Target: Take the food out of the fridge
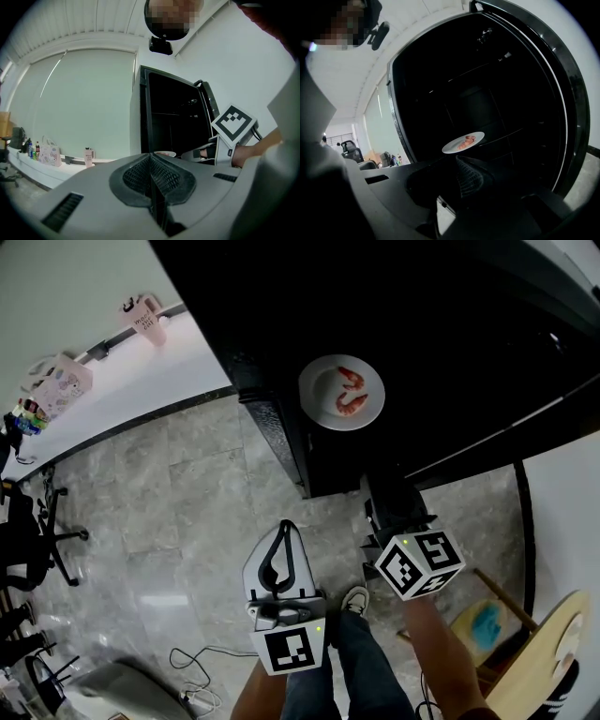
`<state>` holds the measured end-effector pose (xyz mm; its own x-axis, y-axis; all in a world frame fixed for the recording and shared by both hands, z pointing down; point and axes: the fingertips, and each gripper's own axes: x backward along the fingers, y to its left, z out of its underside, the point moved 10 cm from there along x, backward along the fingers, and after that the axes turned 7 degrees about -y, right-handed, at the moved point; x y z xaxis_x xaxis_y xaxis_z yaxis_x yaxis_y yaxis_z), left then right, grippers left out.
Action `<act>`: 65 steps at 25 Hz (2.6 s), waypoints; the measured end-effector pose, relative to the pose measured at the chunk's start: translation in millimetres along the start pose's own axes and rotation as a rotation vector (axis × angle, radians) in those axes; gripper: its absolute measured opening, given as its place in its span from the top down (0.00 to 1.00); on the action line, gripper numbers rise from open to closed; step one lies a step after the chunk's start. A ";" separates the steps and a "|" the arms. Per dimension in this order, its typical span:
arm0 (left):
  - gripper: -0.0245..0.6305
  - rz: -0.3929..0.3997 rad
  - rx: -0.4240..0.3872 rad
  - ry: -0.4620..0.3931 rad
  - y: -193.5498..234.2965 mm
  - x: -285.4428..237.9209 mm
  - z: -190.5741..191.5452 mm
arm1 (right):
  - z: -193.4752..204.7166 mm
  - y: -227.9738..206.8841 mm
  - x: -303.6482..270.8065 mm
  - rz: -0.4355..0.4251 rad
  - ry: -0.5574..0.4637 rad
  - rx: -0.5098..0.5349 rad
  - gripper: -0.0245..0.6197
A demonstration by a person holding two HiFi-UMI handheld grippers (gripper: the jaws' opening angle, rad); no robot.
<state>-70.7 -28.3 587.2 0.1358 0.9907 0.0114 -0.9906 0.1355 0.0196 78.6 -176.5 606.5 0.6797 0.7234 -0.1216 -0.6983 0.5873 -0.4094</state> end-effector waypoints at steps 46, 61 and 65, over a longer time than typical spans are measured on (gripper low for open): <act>0.94 -0.004 0.000 0.027 2.3 6.8 0.9 | 13.5 -26.4 -59.9 -0.081 -0.090 -0.868 0.83; 0.94 -0.009 0.001 0.031 4.3 4.8 2.2 | 13.6 -35.5 -74.3 -0.061 -0.132 -1.028 0.82; 0.94 -0.007 0.010 0.036 1.8 5.5 3.4 | 13.5 -37.2 -76.0 -0.059 -0.136 -1.040 0.82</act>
<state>-71.7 -22.6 590.7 0.1420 0.9895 -0.0252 -0.9893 0.1427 0.0294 49.9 -248.4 643.1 0.6303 0.7763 0.0001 -0.0842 0.0685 -0.9941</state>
